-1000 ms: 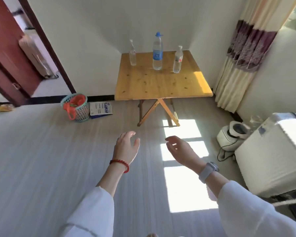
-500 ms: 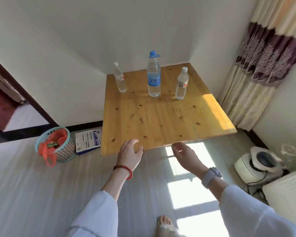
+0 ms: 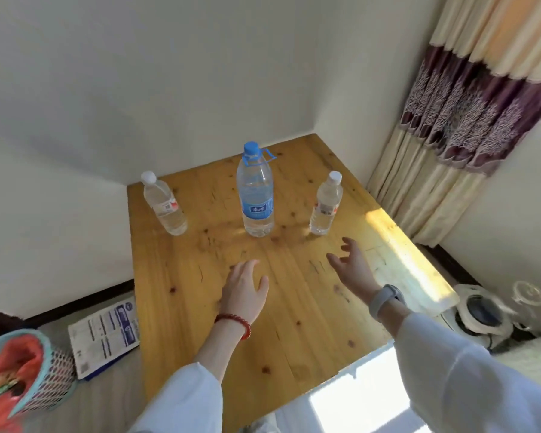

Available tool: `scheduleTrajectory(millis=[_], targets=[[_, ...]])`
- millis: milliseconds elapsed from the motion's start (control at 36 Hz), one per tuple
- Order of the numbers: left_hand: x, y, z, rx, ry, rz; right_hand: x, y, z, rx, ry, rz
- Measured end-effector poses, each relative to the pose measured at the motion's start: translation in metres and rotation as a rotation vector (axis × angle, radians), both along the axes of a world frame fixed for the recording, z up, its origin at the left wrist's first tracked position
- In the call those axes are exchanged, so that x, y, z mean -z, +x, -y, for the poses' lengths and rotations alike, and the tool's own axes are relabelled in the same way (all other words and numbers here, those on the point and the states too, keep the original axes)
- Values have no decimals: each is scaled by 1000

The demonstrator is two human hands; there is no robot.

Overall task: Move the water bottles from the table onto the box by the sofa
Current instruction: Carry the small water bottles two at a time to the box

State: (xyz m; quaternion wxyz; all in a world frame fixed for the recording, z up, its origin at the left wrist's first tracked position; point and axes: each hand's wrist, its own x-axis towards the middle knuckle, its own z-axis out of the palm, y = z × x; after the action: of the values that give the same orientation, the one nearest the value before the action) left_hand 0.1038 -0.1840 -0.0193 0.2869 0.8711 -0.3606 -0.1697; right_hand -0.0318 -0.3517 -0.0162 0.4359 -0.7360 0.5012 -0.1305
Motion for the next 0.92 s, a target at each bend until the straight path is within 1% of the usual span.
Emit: scheduleTrajectory(millis=[83,222,306,444,500,556,639,722,806,917], targets=[[11,19,17,34,43,-19,11,23,25,61,60,5],[30,47,43,65,88,-29,33,55,67,158,126,68],[41,59,58,60,110,-30,44,70,88,175,127,100],[65,71,75,66,173,-15,53,93,122,159,147,247],[74,74,78,60,215,-21,58,96,132,164,115,276],[81,77,79,39,238,-36,57,96,136,150,58,258],[86,83,74,8,249,-63,57,92,129,80,-2,217],[85,94,65,-34,244,-64,55,87,105,-17,-9,181],[79,114,50,-91,243,-42,57,88,74,-121,17,141],[69,149,24,-179,190,-15,50,103,29,-316,111,99]])
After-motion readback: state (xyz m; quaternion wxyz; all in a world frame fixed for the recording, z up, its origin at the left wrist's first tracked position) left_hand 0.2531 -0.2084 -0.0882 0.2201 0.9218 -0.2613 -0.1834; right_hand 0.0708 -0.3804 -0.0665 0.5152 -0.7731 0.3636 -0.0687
